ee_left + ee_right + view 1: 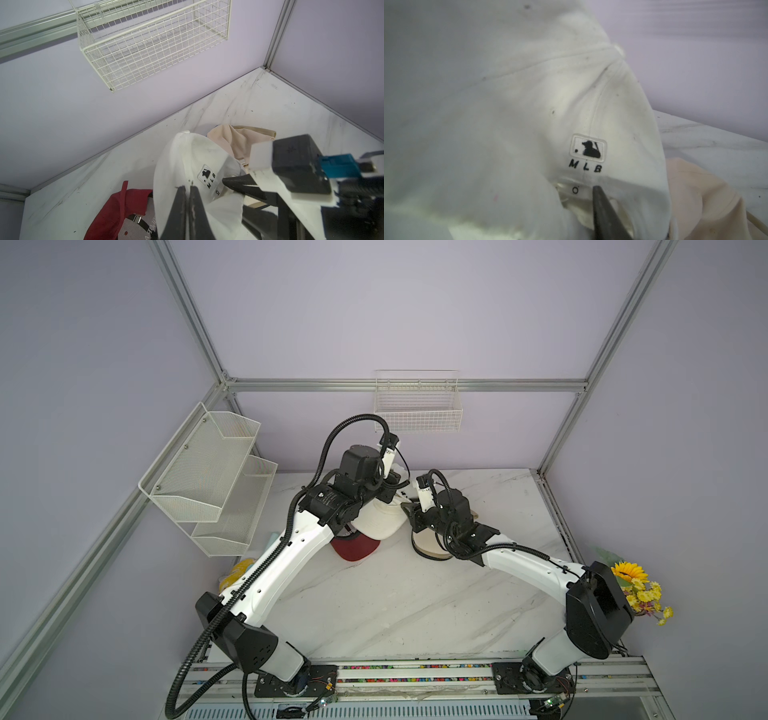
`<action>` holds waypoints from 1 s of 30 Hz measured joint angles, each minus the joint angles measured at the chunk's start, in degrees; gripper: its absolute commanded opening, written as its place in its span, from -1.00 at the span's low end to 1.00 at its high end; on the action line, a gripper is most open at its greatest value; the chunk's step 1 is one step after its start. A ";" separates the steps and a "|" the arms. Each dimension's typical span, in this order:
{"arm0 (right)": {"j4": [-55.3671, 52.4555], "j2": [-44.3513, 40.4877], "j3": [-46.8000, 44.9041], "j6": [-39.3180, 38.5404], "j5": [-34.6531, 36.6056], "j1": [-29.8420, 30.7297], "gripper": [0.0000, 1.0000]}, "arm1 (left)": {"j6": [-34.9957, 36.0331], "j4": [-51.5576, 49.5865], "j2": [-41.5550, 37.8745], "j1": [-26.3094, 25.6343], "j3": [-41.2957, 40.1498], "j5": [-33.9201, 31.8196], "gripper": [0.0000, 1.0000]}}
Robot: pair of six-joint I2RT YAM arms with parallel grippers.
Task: Open the adjustable buckle of the baseball cap
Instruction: Pick up the baseball cap.
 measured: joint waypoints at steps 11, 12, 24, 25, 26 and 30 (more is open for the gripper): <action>1.20 -2.64 9.03 -2.75 1.81 -0.07 -1.00 | -0.13 0.22 -5.29 -0.02 -9.88 1.01 0.76; 1.16 -2.82 9.90 -2.86 1.46 -0.07 -1.00 | -0.09 0.22 -5.35 -0.07 -10.32 1.29 1.00; -1.31 -2.91 13.51 -2.69 -2.84 -0.13 -1.00 | 8.85 7.69 -8.26 -7.56 -12.04 5.90 1.00; -1.86 -2.91 13.66 -2.69 -2.95 -0.11 -1.00 | 9.38 8.02 -8.00 -8.04 -11.82 5.92 1.00; -2.47 -2.91 13.88 -2.67 -3.06 -0.11 -1.00 | 10.01 8.28 -7.54 -8.39 -11.52 5.88 1.00; -3.91 -3.04 14.12 -2.58 -3.61 -0.11 -1.00 | 11.85 9.09 -4.70 -8.74 -10.08 5.16 1.00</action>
